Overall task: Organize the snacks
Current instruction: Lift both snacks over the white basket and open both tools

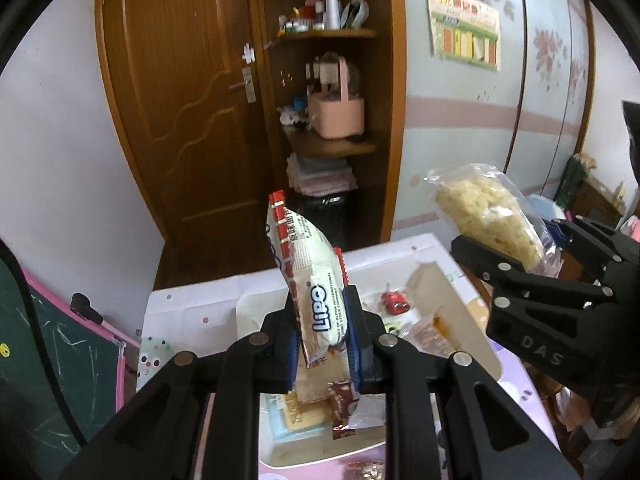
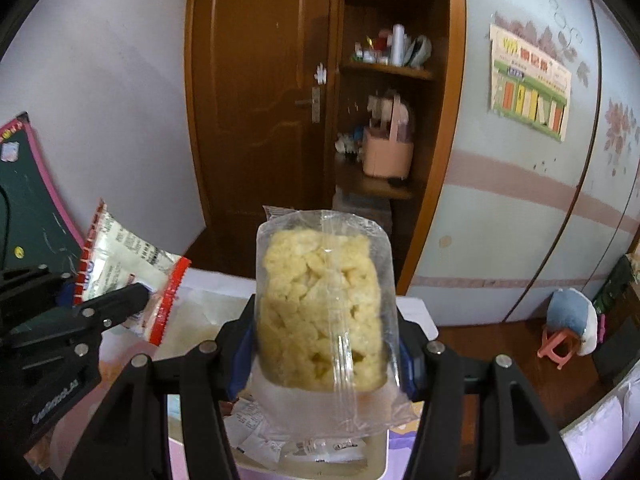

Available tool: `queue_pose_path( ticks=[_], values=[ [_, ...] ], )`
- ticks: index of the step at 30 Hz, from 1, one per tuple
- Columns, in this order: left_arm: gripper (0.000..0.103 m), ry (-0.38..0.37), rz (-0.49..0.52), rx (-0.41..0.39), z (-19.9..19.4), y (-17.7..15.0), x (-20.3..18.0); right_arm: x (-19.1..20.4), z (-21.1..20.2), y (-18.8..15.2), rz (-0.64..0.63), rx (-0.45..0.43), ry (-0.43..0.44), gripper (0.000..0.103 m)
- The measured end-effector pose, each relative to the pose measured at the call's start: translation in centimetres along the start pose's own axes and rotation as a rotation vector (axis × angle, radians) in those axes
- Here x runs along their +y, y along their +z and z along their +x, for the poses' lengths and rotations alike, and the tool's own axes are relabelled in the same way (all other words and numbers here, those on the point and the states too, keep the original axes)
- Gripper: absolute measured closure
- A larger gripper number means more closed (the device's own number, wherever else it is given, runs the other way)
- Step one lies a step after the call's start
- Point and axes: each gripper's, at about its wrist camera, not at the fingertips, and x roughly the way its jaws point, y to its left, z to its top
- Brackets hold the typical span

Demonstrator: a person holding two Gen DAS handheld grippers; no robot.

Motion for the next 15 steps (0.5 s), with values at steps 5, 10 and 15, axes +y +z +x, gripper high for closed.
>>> queue_pose_path(
  ticks=[5,10,15],
  values=[
    [0.022,0.038,0.004,0.03,1.8,-0.7,-0.2,0.5,2.8,-0.6,-0.009,0.055,-0.058,0.036],
    [0.02,0.067,0.037,0.02,1.6,-1.5,-0.3,0.2,2.7,-1.0,-0.01,0.062,-0.067,0.031],
    [0.02,0.062,0.033,0.028,0.8,-2.3,0.1,-0.6,2.1,-2.1,0.004,0.082,-0.068,0.03]
  ],
)
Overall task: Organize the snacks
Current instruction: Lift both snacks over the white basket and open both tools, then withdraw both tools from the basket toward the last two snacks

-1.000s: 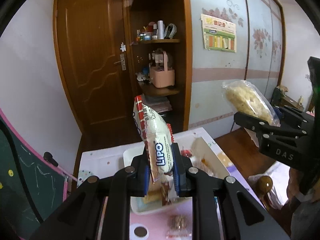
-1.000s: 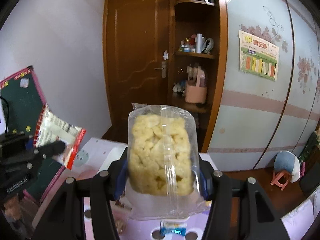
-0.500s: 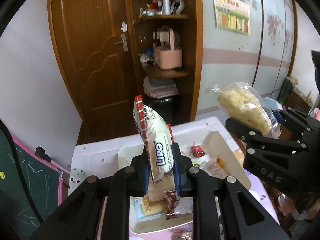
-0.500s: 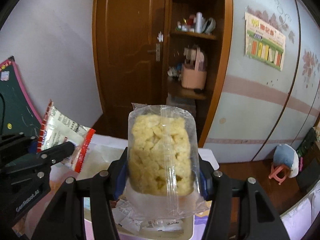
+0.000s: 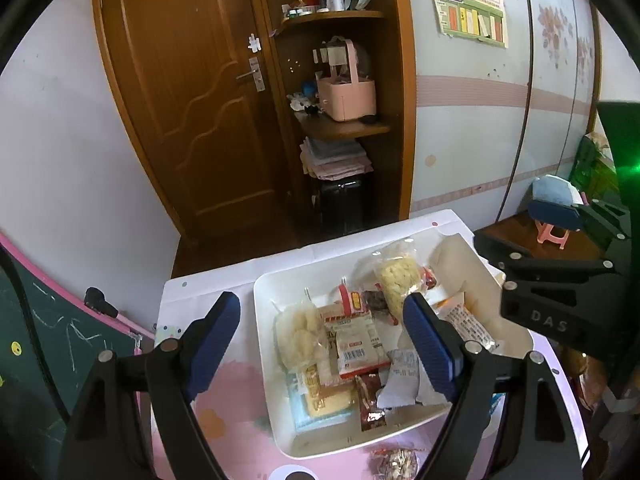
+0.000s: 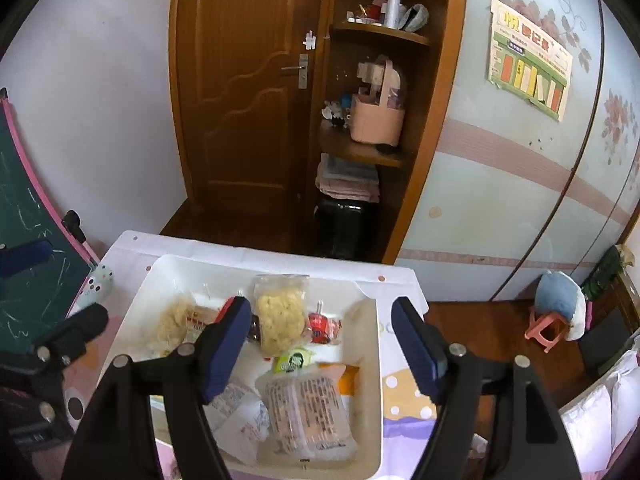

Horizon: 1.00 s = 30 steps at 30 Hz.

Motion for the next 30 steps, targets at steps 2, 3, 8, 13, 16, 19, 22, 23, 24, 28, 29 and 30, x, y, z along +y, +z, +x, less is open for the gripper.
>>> queue_pose_path(
  ticks=[2,3,8,13,16,19,22,23,24,28,29,30],
  values=[
    [0.02,-0.005,-0.002,0.005,-0.3,-0.3,0.1,-0.4,-0.2,-0.6,0.009,0.009,0.0,0.03],
    [0.02,-0.007,-0.002,0.007,-0.6,-0.6,0.1,-0.6,-0.4,-0.9,0.012,0.014,0.001,0.03],
    [0.02,-0.021,-0.006,0.025,-2.0,-2.0,0.1,-1.5,-2.0,-2.7,0.024,0.031,0.014,0.03],
    [0.02,-0.033,-0.019,0.031,-4.1,-3.6,0.7,-2.6,-4.9,-4.5,0.035,0.019,0.013,0.03],
    [0.016,-0.044,-0.027,0.03,-5.3,-4.5,0.9,-3.4,-6.6,-5.7,0.046,0.011,0.016,0.03],
    [0.015,-0.054,-0.03,0.026,-6.6,-5.8,0.8,-3.7,-7.6,-7.1,0.041,0.01,0.016,0.027],
    [0.015,-0.073,-0.029,0.028,-7.5,-7.1,0.7,-3.8,-8.3,-9.1,0.033,0.012,0.02,0.024],
    [0.015,-0.078,-0.028,0.03,-7.7,-7.6,0.7,-3.9,-8.4,-9.6,0.031,0.016,0.024,0.024],
    [0.015,-0.082,-0.028,0.033,-7.9,-8.2,0.6,-3.9,-8.4,-10.2,0.028,0.02,0.026,0.024],
    [0.014,-0.098,-0.014,0.055,-7.8,-10.1,0.1,-3.8,-7.6,-12.6,0.03,0.048,0.043,0.022],
    [0.014,-0.104,-0.011,0.067,-7.5,-10.7,-0.1,-3.7,-7.3,-13.2,0.034,0.054,0.048,0.021],
    [0.014,-0.112,-0.009,0.079,-7.1,-11.3,-0.3,-3.7,-6.9,-13.6,0.041,0.062,0.051,0.021]
  ],
)
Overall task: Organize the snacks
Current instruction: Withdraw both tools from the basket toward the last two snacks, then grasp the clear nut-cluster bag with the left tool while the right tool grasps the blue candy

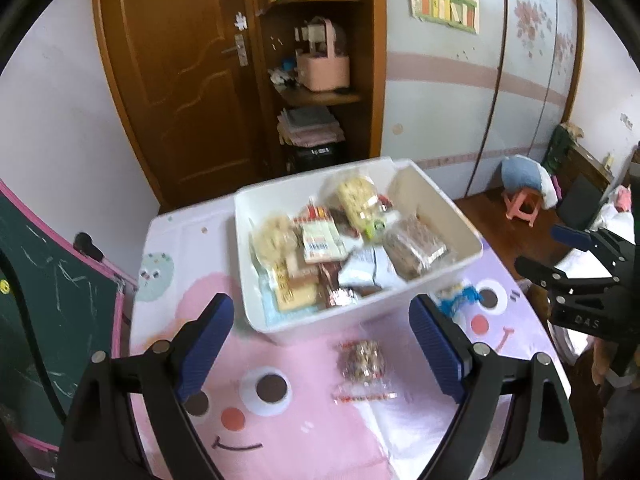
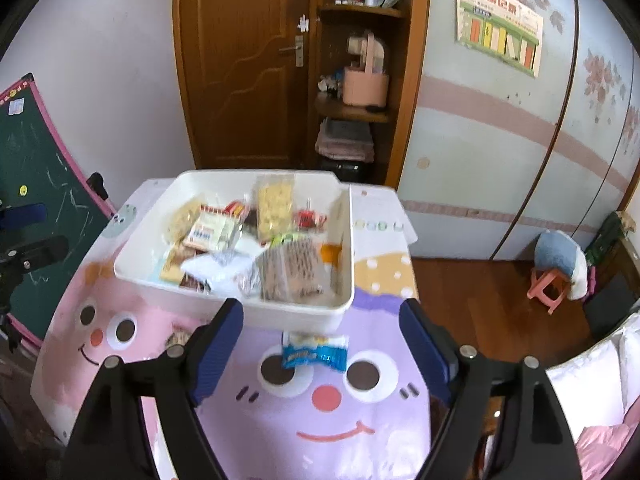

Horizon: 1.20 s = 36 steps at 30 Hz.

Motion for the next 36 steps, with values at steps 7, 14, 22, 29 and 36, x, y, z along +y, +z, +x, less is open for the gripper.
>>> queue_pose_path(
  ticks=[7,14,22,29,36],
  values=[
    [0.014,-0.028,-0.004,0.083,4.2,-4.2,-1.1,-1.0,4.3,-3.6,0.078,0.072,0.03,0.02],
    [0.014,-0.009,-0.055,0.16,10.0,-7.8,-2.4,-1.3,9.0,-6.6,0.124,0.117,0.039,0.011],
    [0.014,0.024,-0.108,0.207,14.4,-8.9,-3.0,-1.0,12.9,-7.0,0.111,0.141,-0.002,0.011],
    [0.014,-0.001,-0.179,0.232,16.4,-9.2,-2.4,-0.8,15.3,-6.7,0.119,0.158,0.001,0.011],
    [0.016,-0.017,-0.223,0.232,17.5,-9.7,-2.1,0.3,15.6,-7.5,0.086,0.145,-0.048,0.01]
  ],
)
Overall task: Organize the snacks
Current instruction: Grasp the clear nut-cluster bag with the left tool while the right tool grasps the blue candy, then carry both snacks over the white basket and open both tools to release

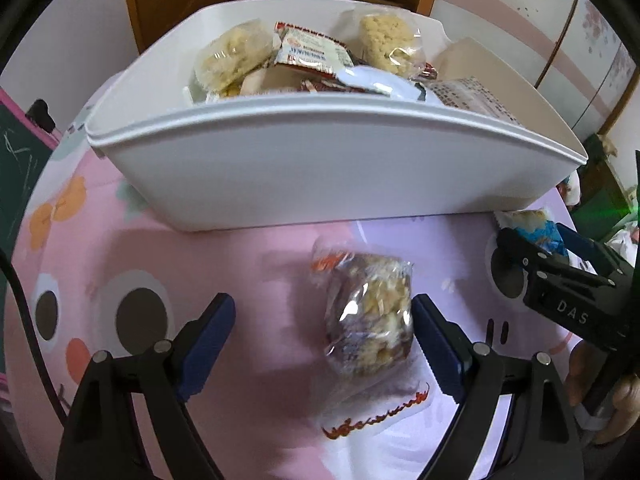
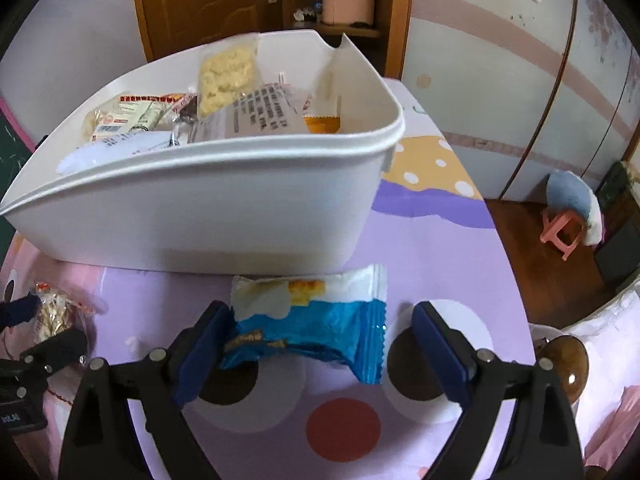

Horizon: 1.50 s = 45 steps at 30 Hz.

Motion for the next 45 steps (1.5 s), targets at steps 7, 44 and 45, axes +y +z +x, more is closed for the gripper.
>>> queue_pose_path(
  ticks=[7,44,45],
  values=[
    [0.042,0.01,0.02,-0.036,-0.3,-0.7,-0.8,0.0,-0.4,-0.4,0.013,-0.02,-0.013,0.029],
    [0.065,-0.01,0.071,-0.301,-22.4,6.9,0.9,5.1,-24.2,5.4,-0.104,-0.377,0.093,0.054],
    [0.065,-0.013,0.076,-0.32,-23.6,8.0,0.7,5.3,-25.2,6.5,-0.112,-0.405,0.088,0.054]
  ],
)
